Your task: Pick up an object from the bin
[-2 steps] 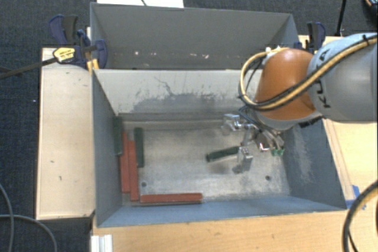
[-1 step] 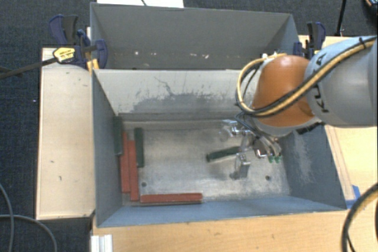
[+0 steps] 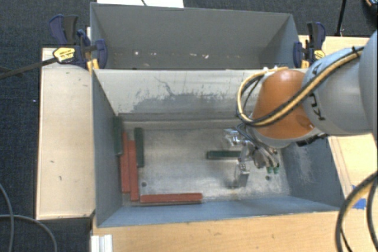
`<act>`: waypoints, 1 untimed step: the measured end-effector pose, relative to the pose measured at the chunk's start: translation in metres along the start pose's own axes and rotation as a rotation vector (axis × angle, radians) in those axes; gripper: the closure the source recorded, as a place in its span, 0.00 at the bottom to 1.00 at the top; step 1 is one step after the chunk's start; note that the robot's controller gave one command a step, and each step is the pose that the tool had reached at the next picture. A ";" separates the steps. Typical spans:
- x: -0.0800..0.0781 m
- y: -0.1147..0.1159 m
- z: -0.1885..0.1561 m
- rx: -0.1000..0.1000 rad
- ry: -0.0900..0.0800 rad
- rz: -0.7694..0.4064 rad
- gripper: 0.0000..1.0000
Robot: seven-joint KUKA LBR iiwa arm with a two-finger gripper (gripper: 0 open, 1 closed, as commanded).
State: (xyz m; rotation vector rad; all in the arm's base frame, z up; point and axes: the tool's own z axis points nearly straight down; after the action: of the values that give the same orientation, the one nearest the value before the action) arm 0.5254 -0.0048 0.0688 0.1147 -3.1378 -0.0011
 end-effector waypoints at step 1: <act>-0.026 0.007 -0.002 0.001 -0.008 -0.100 0.00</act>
Offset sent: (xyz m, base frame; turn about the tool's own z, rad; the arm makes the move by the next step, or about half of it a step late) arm 0.0242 0.0090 0.0012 -0.1007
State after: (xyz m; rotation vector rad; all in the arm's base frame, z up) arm 0.5511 0.0043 0.0707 0.2714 -3.1357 -0.0002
